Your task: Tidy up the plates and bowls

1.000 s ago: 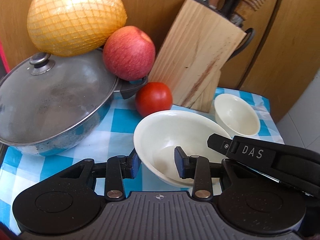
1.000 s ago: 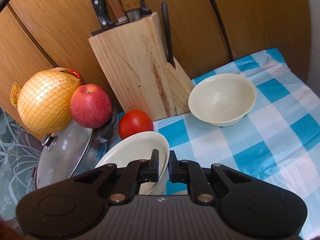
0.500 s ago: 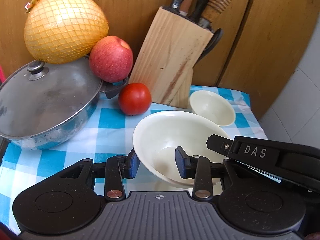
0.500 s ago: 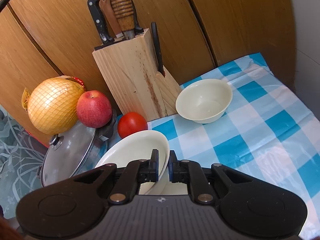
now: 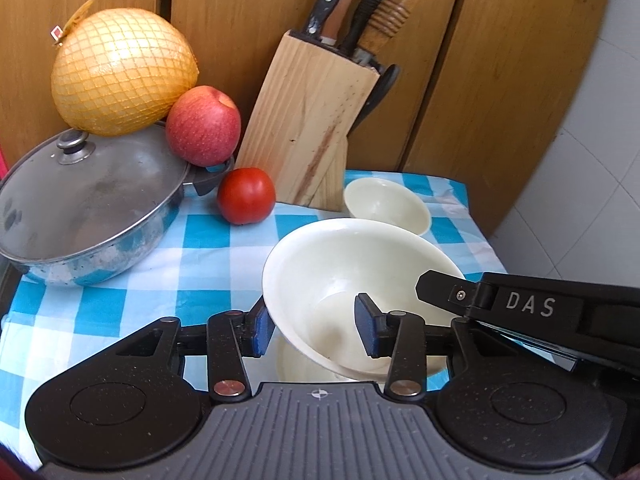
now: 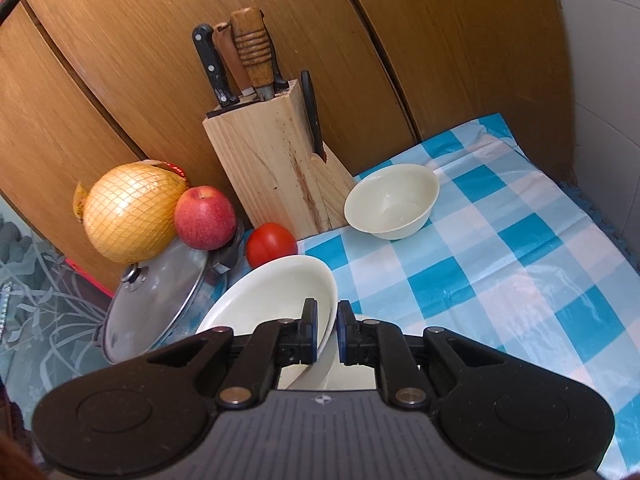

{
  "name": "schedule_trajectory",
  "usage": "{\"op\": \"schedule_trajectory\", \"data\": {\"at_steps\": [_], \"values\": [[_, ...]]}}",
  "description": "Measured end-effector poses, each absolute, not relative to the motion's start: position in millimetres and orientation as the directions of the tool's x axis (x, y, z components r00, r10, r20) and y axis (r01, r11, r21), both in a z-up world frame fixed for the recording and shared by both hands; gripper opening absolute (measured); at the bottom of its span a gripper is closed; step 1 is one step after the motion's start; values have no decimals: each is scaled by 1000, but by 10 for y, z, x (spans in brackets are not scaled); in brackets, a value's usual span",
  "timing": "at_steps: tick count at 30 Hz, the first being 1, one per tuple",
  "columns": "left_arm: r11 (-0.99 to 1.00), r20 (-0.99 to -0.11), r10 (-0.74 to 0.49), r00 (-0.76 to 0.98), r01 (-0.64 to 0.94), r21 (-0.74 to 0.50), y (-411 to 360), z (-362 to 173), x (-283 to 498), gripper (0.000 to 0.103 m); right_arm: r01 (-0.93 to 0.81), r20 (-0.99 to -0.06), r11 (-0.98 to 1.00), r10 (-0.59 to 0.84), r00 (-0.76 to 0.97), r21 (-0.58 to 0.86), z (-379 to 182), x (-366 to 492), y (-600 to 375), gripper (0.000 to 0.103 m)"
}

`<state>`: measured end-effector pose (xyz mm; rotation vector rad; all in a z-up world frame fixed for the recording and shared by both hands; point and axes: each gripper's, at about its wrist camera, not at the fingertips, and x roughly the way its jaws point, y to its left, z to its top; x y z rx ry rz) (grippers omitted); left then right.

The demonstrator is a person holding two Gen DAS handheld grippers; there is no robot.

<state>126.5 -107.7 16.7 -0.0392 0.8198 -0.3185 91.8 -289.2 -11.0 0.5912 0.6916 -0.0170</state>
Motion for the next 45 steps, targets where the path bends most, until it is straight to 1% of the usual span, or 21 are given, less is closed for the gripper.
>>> {"op": "schedule_trajectory", "data": {"at_steps": [10,21,24,26,27,29,33,45], "values": [[945,-703,-316,637,274,-177,-1063,241,1065,52,180,-576,848,168,800,498,22,630,-2828,14],[935,-716,-327,617,323,-149,-1079,191,831,54,192,-590,836,182,787,514,-45,375,-2844,14],[932,-713,-334,616,330,-152,-1074,224,772,56,179,-578,840,184,795,513,16,304,-2843,14],[927,-701,-344,625,345,-148,-1068,261,724,60,164,-564,843,187,804,513,53,250,-2834,15],[927,-696,-344,630,348,-143,-1071,273,704,60,162,-563,847,182,806,506,56,251,-2825,15],[929,-693,-332,640,349,-123,-1110,259,705,60,179,-576,851,166,801,494,6,325,-2805,15],[938,-731,-294,616,331,-99,-1197,96,857,58,217,-618,843,163,769,492,-170,501,-2841,15],[945,-762,-255,595,319,-67,-1300,-191,1131,56,244,-653,845,154,742,476,-440,789,-2884,15]]}}
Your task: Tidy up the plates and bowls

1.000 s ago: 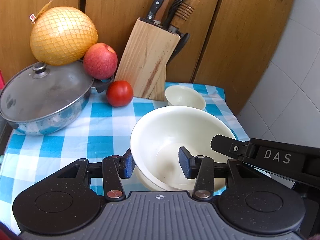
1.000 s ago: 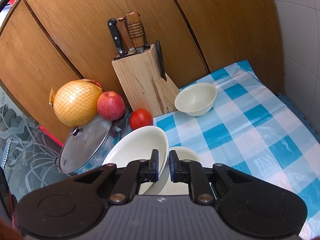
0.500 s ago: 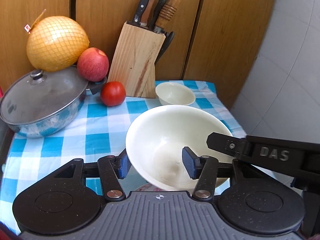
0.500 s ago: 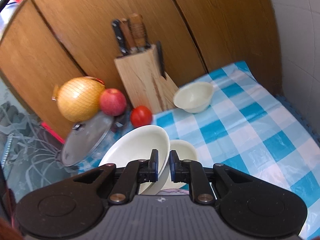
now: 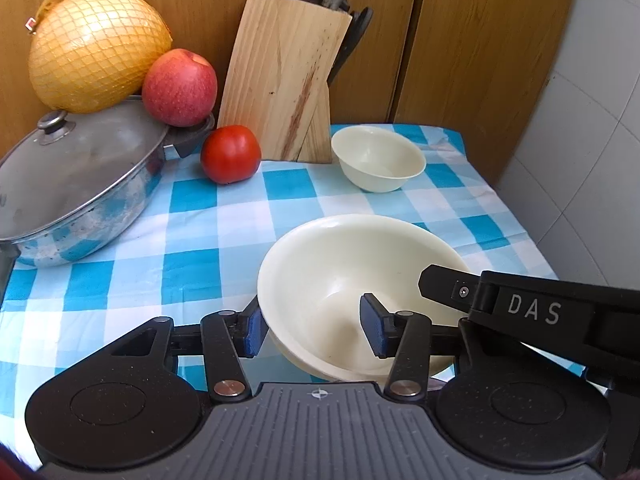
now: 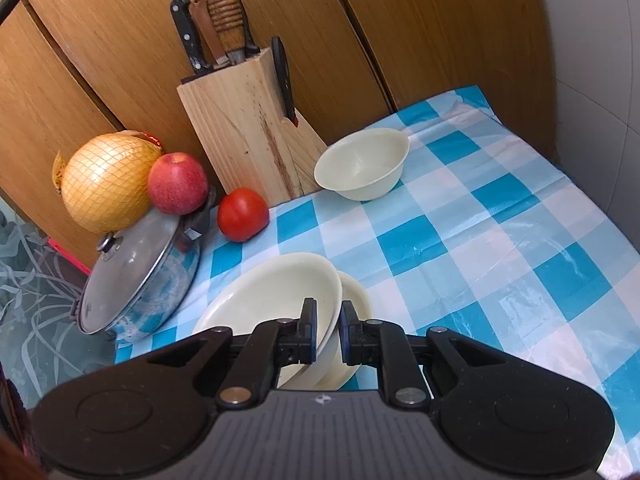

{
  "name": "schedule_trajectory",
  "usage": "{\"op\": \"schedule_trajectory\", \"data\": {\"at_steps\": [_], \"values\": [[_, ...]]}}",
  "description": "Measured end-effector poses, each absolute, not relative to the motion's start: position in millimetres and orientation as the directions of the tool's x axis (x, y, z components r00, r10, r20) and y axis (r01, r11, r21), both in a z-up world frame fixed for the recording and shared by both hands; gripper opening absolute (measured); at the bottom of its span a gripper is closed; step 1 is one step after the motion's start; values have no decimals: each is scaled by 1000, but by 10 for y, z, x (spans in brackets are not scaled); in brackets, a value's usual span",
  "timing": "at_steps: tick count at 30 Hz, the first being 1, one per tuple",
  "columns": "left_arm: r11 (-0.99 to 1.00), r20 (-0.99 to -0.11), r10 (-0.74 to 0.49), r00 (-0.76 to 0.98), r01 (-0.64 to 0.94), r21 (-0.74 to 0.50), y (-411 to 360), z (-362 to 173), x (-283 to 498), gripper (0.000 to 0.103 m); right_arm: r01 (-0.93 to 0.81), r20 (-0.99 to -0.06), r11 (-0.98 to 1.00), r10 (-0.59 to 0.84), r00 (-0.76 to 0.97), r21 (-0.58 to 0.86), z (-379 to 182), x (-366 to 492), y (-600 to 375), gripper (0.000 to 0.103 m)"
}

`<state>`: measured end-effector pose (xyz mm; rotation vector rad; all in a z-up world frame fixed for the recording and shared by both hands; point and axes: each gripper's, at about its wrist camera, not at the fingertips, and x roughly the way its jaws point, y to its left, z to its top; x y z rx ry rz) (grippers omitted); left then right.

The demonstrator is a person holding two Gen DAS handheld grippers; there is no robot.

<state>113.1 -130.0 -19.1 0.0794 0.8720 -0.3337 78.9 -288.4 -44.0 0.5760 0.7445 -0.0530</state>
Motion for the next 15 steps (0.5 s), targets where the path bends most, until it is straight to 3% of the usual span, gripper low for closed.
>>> {"op": "schedule_trajectory", "data": {"at_steps": [15], "values": [[960,-782,-230,579,265,-86,-1166,-304,1323,62,278,-661,849,107,742,449,-492,792,-2978,17]]}}
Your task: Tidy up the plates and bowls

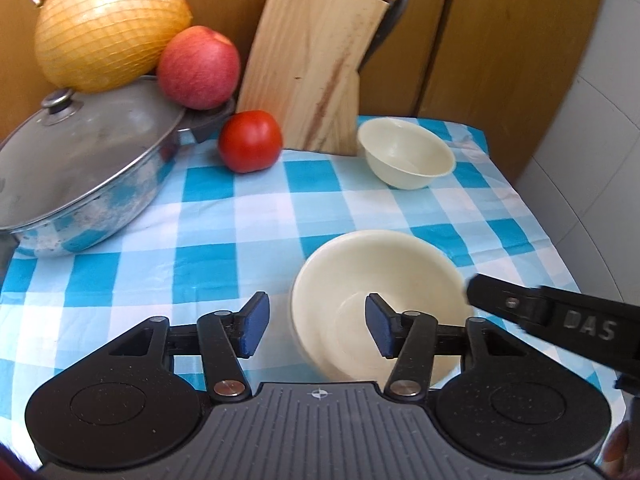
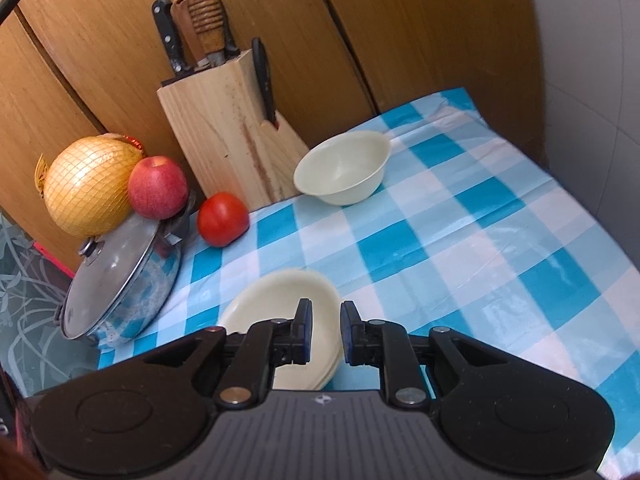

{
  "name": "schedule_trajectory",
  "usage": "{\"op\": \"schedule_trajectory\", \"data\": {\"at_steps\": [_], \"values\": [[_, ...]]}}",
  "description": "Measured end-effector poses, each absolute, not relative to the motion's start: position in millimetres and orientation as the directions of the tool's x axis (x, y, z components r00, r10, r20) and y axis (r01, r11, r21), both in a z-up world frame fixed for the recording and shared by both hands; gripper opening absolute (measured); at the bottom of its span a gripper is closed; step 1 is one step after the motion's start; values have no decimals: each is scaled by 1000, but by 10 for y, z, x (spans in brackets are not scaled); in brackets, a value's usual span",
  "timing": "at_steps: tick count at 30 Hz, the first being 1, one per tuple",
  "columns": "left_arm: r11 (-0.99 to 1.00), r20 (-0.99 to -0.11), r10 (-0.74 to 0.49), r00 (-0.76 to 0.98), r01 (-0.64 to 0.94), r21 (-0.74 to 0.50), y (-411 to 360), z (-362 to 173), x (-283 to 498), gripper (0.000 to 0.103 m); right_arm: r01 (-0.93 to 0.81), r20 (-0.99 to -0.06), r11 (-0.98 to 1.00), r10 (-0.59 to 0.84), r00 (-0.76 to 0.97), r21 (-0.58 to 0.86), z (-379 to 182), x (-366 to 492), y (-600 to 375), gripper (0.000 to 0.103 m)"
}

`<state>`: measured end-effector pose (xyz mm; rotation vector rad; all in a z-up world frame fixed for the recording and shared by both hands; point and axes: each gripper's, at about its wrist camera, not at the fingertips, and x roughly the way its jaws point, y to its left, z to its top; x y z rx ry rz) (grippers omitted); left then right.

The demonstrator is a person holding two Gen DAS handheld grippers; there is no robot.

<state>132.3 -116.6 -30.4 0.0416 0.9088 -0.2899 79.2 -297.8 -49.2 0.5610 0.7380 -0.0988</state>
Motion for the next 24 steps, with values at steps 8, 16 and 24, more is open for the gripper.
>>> {"op": "schedule_trajectory", "data": {"at_steps": [8,16,24], "values": [[962,-776,-232,587,255,-95,-1126,-269,1307,67,295,-664,839,101,741,457,-511,772,-3060,17],[965,-777,-234,584,238,-112,-1130,-267,1393,72,306,-660,835,88,746,457,-493,854,-3141,18],[962,-784,-252,568,237,-137,-1167,-267,1564,74,321,-661,830,75,747,457,-510,1051,-3275,21]]}}
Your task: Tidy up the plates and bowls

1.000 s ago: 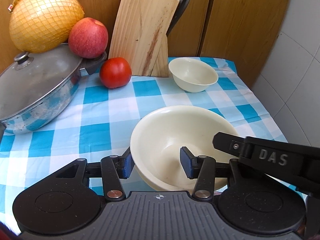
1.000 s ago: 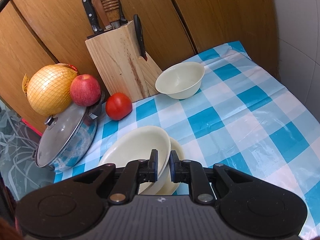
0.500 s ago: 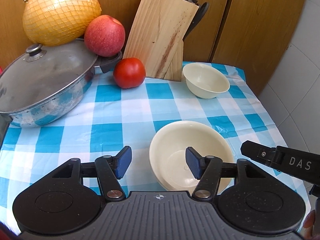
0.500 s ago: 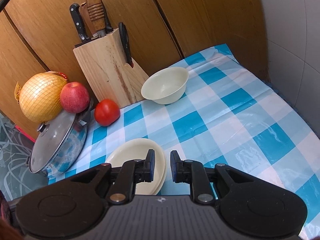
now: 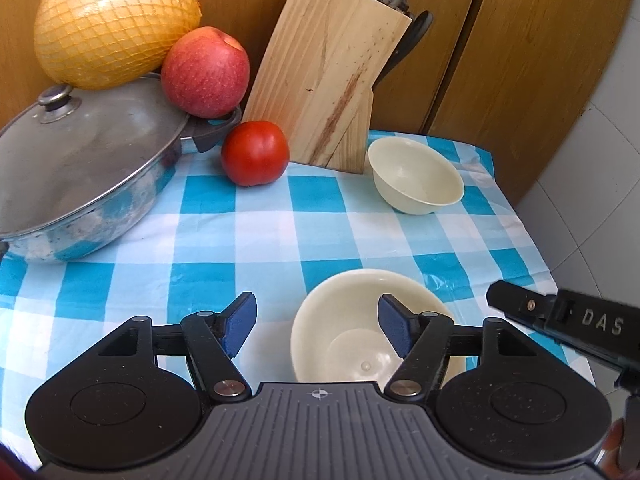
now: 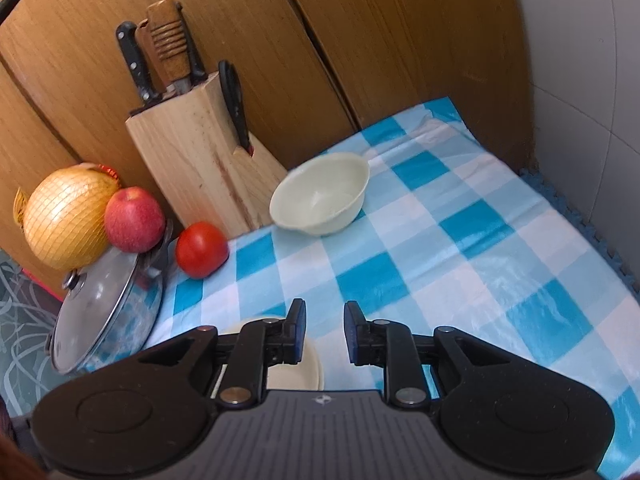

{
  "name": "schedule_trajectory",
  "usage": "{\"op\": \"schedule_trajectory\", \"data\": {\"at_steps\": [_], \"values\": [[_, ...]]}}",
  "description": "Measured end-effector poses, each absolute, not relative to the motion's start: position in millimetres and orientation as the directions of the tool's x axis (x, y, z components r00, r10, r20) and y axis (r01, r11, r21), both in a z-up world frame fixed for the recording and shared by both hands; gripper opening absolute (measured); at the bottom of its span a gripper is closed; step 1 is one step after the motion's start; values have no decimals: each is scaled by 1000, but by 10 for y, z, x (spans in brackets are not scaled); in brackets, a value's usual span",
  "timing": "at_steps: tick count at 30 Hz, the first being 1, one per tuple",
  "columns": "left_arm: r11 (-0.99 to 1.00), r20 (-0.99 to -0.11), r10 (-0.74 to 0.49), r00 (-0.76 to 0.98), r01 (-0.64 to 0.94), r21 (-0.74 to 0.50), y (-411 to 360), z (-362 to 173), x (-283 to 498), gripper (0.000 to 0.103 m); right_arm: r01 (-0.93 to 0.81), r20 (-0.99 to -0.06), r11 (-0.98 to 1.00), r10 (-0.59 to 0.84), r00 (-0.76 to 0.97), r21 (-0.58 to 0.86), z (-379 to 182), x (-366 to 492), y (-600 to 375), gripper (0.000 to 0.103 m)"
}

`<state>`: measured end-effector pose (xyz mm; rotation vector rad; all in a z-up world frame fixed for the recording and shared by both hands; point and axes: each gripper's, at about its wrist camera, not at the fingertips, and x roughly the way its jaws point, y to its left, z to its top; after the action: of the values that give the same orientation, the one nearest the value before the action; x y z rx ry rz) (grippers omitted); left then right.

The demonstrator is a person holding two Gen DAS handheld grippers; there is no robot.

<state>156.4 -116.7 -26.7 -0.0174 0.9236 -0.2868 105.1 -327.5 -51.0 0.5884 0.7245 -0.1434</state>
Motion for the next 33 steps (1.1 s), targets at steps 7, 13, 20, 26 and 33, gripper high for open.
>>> {"op": "schedule_trajectory", "data": {"at_steps": [7,13,20,26,33], "values": [[959,-780,-271,564,227,-169,-1291,-225,1782,74,350,-644,801,57,763,486,-526,1299,-3488,22],[954,-789,-292,540,219,-204,-1455,-298,2040,71,359,-646,788,64,761,501,-595,1550,-3613,22],[956,-796,-281,536,225,-186,-1634,-349,2328,72,375,-654,772,68,753,513,-685,1824,-3788,22],[947,-776,-315,546,231,-222,-1732,-372,2537,73,373,-639,757,75,766,537,-684,1976,-3928,23],[950,-791,-307,530,225,-218,-1814,-542,2725,71,378,-639,759,63,767,530,-728,2174,-3983,23]]}}
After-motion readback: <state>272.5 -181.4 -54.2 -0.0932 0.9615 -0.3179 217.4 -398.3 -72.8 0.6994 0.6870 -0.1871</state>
